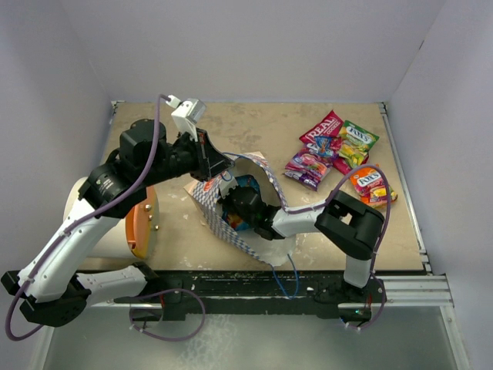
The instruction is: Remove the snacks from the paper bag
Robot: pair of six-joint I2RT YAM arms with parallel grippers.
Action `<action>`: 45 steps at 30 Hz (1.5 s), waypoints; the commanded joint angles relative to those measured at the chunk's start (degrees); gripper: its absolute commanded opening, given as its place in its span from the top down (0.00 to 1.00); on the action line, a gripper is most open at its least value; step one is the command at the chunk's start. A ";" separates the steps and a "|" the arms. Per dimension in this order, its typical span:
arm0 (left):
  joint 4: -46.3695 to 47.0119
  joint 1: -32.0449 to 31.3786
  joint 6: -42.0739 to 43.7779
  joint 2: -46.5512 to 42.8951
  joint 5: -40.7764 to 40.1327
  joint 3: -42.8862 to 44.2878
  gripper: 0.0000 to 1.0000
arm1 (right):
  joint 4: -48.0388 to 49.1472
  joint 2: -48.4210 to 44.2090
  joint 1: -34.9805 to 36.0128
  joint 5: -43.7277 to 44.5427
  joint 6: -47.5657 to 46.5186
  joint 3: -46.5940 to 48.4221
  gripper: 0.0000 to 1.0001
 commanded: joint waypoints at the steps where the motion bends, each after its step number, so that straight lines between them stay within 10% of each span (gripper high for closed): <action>1: 2.48 -0.15 -0.29 -0.08 -2.69 2.93 1.00 | -0.39 -5.12 2.09 -1.26 1.11 -0.82 1.00; 45: -1.85 4.83 -6.68 7.15 -6.99 8.62 1.00 | -20.76 -35.59 2.59 -4.13 6.00 -5.17 1.00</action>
